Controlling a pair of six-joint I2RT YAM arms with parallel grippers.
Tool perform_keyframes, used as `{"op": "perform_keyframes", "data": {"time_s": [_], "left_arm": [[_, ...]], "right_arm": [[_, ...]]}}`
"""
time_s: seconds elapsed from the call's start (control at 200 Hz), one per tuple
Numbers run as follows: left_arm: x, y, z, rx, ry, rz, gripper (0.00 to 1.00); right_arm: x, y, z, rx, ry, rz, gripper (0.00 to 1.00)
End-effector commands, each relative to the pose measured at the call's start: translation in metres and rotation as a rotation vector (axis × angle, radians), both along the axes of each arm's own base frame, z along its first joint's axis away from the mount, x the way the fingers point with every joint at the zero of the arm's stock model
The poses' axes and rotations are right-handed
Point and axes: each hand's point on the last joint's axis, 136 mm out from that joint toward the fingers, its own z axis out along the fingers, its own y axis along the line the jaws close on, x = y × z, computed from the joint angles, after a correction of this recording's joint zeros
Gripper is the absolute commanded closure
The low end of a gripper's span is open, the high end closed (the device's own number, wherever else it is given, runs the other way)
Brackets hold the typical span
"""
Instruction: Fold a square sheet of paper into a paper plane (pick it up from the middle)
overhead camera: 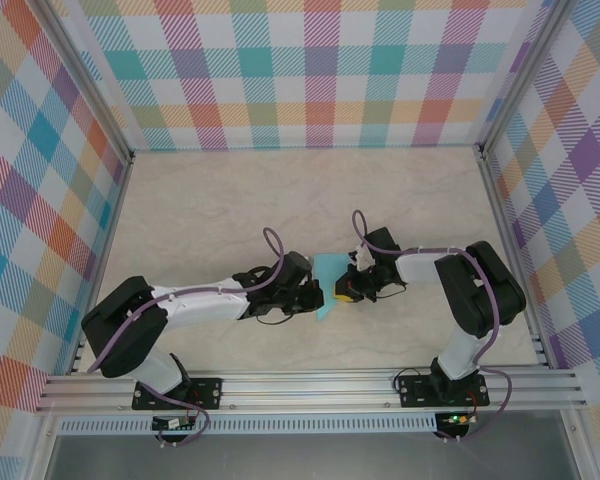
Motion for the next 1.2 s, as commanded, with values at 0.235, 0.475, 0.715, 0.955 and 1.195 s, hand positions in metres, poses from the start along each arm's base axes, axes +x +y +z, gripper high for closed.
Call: {"op": "perform_keyframes", "data": {"time_s": [0.235, 0.475, 0.715, 0.955, 1.195], "left_arm": [[0.014, -0.007, -0.047, 0.122, 0.050, -0.009, 1.00], [0.004, 0.010, -0.072, 0.189, 0.097, 0.000, 1.00], [-0.001, 0.017, -0.080, 0.210, 0.110, 0.001, 1.00], [-0.001, 0.015, -0.080, 0.200, 0.111, -0.002, 1.00], [-0.002, 0.019, -0.085, 0.221, 0.119, -0.005, 1.00]], "right_arm": [[-0.005, -0.018, -0.028, -0.134, 0.028, -0.024, 0.96], [0.005, -0.010, -0.003, -0.081, -0.042, -0.019, 0.95], [-0.004, -0.002, 0.017, -0.009, -0.089, 0.003, 0.95], [-0.018, 0.006, 0.005, -0.007, -0.067, 0.034, 0.95], [-0.008, -0.004, -0.012, -0.100, -0.068, 0.004, 0.96]]}}
